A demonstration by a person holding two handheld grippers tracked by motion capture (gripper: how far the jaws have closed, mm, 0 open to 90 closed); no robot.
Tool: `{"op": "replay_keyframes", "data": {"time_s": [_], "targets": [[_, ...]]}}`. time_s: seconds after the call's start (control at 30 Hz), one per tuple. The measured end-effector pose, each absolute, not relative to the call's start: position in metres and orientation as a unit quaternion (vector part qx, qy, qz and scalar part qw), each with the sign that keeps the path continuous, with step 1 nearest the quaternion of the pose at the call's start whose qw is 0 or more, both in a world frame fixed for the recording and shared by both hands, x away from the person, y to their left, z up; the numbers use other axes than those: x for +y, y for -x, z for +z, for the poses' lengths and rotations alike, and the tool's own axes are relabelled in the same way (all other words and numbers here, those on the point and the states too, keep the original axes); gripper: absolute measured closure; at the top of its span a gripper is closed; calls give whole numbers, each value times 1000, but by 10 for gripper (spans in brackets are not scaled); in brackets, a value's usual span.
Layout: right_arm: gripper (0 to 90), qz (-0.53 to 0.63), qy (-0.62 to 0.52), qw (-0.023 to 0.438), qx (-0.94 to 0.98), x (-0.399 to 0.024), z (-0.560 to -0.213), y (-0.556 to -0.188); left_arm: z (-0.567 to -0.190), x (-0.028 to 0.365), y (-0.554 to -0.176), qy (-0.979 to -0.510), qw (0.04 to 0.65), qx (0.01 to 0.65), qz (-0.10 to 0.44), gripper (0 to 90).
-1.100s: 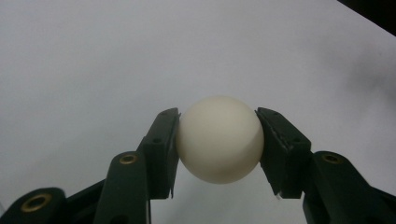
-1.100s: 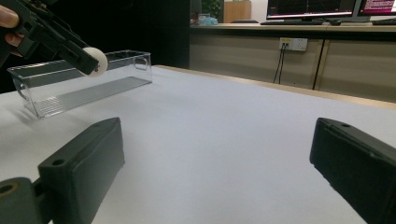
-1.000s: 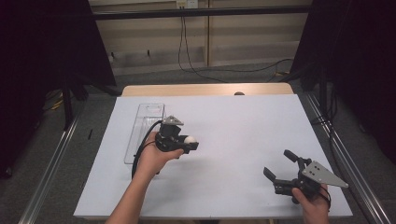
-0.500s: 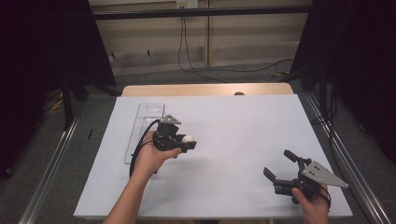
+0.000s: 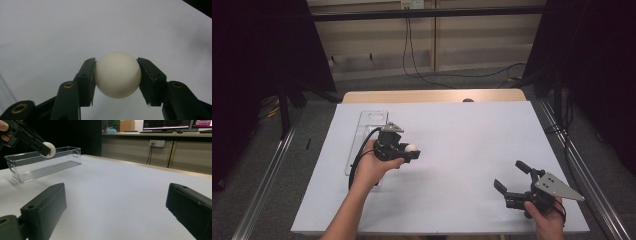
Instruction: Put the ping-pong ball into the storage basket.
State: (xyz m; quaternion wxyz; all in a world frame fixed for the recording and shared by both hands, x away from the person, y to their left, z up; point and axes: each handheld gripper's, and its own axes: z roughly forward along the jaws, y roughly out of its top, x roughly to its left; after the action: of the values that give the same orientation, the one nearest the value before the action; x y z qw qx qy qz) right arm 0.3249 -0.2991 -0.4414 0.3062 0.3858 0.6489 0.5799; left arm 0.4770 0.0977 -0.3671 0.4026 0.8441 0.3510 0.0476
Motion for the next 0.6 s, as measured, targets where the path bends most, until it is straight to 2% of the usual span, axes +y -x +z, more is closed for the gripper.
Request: {"op": "replay_keyframes", "data": {"time_s": [0.6], "targets": [[27,580,-387,308,648,-298,-442,-325,-366,111,-479,-839,404,361,54,512]]}}
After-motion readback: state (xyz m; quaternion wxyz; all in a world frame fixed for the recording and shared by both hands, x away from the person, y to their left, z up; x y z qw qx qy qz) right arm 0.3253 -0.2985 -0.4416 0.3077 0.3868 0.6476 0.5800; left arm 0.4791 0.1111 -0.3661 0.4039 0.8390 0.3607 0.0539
